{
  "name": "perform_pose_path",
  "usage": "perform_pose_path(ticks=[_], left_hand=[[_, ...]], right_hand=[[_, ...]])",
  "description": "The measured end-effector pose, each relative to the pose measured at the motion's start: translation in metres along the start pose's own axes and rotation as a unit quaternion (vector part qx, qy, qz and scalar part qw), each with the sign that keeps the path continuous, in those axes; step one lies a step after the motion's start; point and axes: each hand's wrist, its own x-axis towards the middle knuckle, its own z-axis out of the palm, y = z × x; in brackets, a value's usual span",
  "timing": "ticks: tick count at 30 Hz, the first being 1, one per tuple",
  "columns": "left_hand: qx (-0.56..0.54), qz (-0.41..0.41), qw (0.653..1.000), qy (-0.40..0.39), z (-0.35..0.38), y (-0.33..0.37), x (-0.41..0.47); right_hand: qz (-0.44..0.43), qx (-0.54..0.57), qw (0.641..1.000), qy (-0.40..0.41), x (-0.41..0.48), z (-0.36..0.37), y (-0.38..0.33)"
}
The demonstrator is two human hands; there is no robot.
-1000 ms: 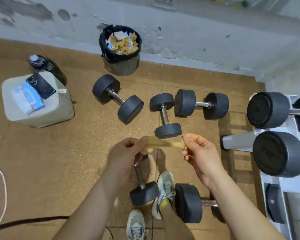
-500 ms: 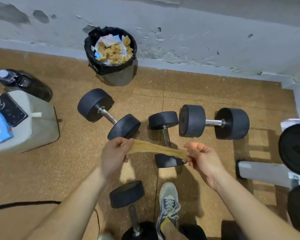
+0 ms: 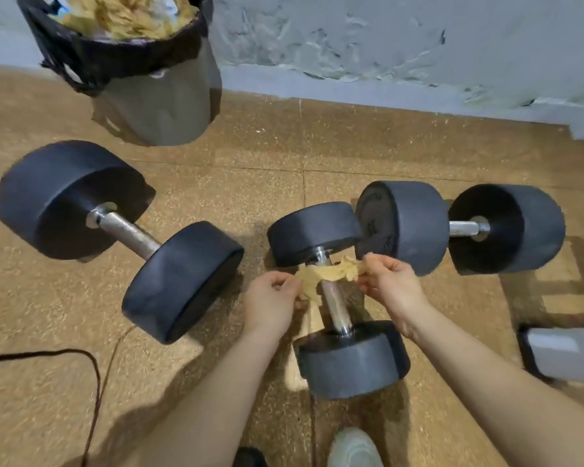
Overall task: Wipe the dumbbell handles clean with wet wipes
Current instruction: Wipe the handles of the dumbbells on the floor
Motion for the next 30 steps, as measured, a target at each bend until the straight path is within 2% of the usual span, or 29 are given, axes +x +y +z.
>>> perform_pose_path(ticks=[2,4,6,9,11,14,16,18,19,21,22,23,24,26,28,30], left_hand=[[-0.023,-0.011,1.0,0.009,0.022,-0.013,0.02],[-0.009,0.002,0.999,0.039,0.039,-0.026,0.038],[-0.009,0.007,0.998,0.06,0.051,-0.036,0.052],[-0.036,0.026,0.998,0.054,0.061,-0.037,0.064],[-0.024,0.061,0.996,0.063,0.063,-0.034,0.069],[0.043,0.115,0.991,0.049,0.058,-0.035,0.067],[0.102,0.141,0.985,0.006,0.053,-0.041,0.059],[0.162,0.147,0.974,-0.063,0.051,-0.048,0.048],[0.182,0.148,0.968,-0.094,0.049,-0.05,0.042],[0.162,0.152,0.969,-0.11,0.046,-0.048,0.039],[0.112,0.152,0.977,-0.095,0.044,-0.043,0.041],[0.062,0.153,0.984,-0.072,0.043,-0.039,0.046],[0.038,0.158,0.985,-0.051,0.042,-0.034,0.052],[0.07,0.181,0.98,-0.039,0.043,-0.027,0.059],[0.11,0.185,0.974,-0.063,0.046,-0.029,0.059],[0.139,0.193,0.968,-0.081,0.049,-0.038,0.051]], right_hand=[[-0.053,-0.15,0.987,-0.034,0.018,0.017,0.017],[-0.118,-0.284,0.947,-0.091,0.03,0.036,0.031],[-0.157,-0.313,0.933,-0.08,0.04,0.053,0.038],[-0.186,-0.265,0.946,-0.03,0.054,0.066,0.036],[-0.188,-0.29,0.938,-0.013,0.056,0.066,0.034],[-0.196,-0.413,0.889,-0.024,0.045,0.053,0.034],[-0.176,-0.502,0.846,-0.049,0.034,0.041,0.035],[-0.139,-0.535,0.828,-0.092,0.026,0.029,0.038],[-0.11,-0.499,0.853,-0.11,0.028,0.024,0.039],[-0.051,-0.3,0.946,-0.116,0.037,0.022,0.039],[-0.044,-0.208,0.973,-0.089,0.044,0.025,0.037],[-0.057,-0.157,0.984,-0.061,0.051,0.029,0.035],[-0.081,-0.157,0.983,-0.041,0.055,0.035,0.033],[-0.124,-0.205,0.971,-0.013,0.055,0.045,0.033],[-0.135,-0.261,0.956,-0.029,0.048,0.041,0.036],[-0.106,-0.329,0.935,-0.075,0.038,0.028,0.037]])
